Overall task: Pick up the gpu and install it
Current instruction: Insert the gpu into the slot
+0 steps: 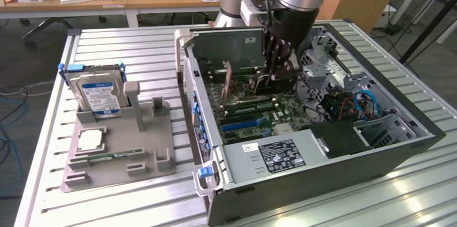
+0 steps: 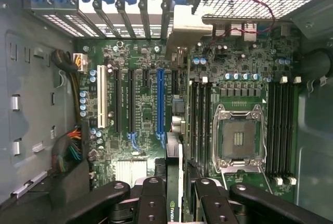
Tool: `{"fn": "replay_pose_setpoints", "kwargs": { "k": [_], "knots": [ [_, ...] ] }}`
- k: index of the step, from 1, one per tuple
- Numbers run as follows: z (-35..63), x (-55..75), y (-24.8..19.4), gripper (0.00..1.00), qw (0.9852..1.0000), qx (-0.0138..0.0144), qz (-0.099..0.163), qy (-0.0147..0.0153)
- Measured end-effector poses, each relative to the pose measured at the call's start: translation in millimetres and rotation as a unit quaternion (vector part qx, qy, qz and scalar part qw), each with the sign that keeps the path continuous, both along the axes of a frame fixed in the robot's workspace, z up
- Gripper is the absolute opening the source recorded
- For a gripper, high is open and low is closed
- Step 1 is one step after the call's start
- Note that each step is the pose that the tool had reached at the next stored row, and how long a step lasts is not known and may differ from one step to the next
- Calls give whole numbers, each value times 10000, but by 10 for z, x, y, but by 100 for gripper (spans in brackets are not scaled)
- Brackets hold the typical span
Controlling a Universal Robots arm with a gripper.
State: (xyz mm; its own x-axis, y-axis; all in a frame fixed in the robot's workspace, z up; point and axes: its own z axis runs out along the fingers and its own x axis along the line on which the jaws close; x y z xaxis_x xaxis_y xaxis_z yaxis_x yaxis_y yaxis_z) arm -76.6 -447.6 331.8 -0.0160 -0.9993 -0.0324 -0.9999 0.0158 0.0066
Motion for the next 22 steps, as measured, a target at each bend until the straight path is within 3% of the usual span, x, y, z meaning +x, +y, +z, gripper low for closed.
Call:
{"fn": "replay_pose_setpoints", "kwargs": {
  "k": [7, 12, 22],
  "knots": [
    [0, -23, -56, 26, 10000, 0, 0, 0],
    [-6, -24, -57, 26, 10000, 0, 0, 0],
    [-137, -26, -57, 26, 10000, 0, 0, 0]
  ]
}}
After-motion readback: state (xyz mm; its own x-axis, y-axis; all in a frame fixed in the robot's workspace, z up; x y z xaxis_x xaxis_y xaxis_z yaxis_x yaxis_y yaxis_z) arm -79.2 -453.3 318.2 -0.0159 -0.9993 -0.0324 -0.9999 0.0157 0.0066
